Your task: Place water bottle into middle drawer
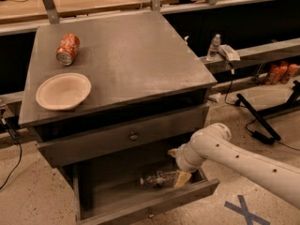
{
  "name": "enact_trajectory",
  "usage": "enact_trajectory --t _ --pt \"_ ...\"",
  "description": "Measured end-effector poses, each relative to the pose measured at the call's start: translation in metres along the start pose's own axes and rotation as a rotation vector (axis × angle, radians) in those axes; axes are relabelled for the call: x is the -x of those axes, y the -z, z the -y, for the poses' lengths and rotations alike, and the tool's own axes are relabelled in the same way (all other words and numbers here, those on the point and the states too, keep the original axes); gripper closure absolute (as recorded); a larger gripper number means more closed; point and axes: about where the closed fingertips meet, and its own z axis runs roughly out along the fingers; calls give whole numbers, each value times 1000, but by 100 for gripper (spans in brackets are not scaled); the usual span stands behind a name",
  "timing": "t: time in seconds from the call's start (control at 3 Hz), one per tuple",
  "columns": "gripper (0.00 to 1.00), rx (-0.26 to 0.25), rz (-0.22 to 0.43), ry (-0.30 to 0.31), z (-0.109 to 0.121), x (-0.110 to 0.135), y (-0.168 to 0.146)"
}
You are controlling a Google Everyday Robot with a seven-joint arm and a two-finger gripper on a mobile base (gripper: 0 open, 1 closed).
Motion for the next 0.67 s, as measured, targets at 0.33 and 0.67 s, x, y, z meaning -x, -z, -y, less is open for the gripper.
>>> enact_trajectory --t 0.33,0.67 --pt "8 50 -62 -70 13 33 34" --pt "0 64 -123 -178 27 72 67"
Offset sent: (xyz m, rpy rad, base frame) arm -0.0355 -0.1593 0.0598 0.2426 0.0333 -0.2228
